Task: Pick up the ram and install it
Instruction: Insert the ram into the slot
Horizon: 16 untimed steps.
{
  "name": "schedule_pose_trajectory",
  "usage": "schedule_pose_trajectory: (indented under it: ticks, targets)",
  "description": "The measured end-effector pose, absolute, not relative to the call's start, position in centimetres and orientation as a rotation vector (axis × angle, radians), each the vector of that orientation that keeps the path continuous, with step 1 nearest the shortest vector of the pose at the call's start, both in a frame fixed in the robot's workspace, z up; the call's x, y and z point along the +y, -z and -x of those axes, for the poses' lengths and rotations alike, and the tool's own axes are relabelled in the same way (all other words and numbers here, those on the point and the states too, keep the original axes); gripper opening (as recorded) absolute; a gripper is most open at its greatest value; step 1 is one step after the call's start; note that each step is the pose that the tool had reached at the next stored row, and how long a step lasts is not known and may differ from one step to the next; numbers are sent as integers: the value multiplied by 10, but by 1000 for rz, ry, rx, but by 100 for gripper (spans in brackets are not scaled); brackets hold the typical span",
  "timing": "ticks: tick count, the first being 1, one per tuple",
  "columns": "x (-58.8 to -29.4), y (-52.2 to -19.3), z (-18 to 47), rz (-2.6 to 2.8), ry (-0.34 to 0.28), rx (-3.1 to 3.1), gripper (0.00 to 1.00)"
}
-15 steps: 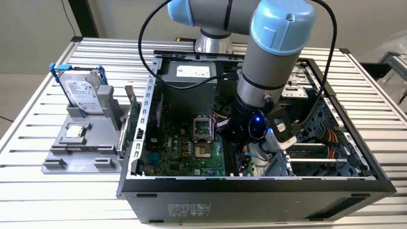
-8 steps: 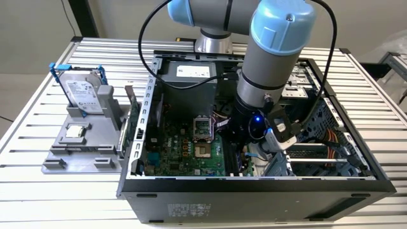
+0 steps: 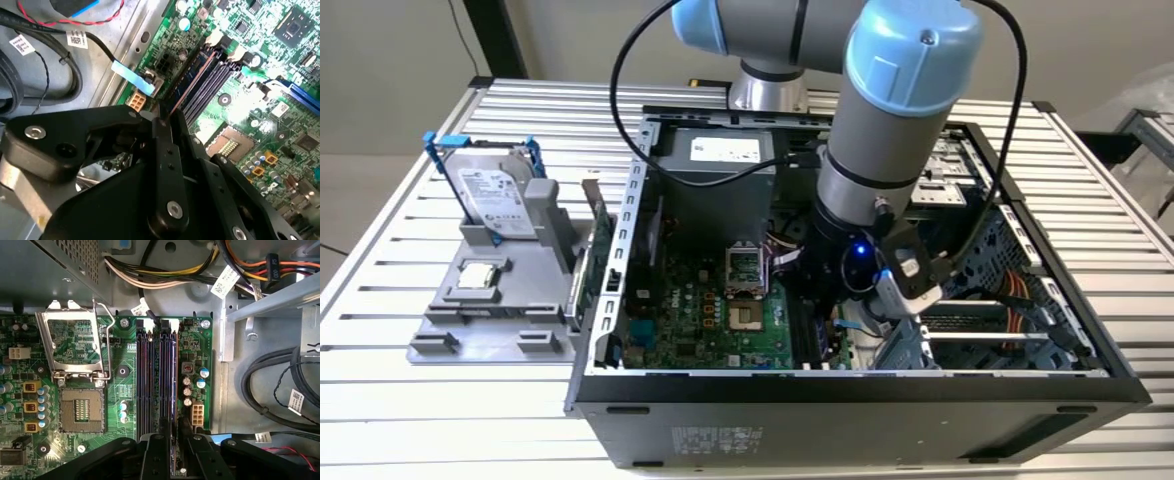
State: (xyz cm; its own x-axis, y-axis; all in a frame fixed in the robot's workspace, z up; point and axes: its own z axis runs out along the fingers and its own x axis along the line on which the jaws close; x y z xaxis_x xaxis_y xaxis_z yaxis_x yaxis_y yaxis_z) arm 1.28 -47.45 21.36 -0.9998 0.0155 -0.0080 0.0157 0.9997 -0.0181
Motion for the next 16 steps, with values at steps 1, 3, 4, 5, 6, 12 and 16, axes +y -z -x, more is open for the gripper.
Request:
schedule_pose_trajectory:
  ticks: [1,3,4,5,6,12,16]
  targets:
    - [-474,-215,-13,-24,28,3134,100]
    - [-474,-218,-13,-25,28,3133,100]
    - [-474,-220,-13,-24,28,3133,100]
    - [-474,-223,-13,-25,28,3133,100]
    - [-474,-226,-13,-25,28,3134,100]
    - [-474,-237,-13,-24,28,3134,100]
    - [-474,-237,-13,-24,28,3133,0]
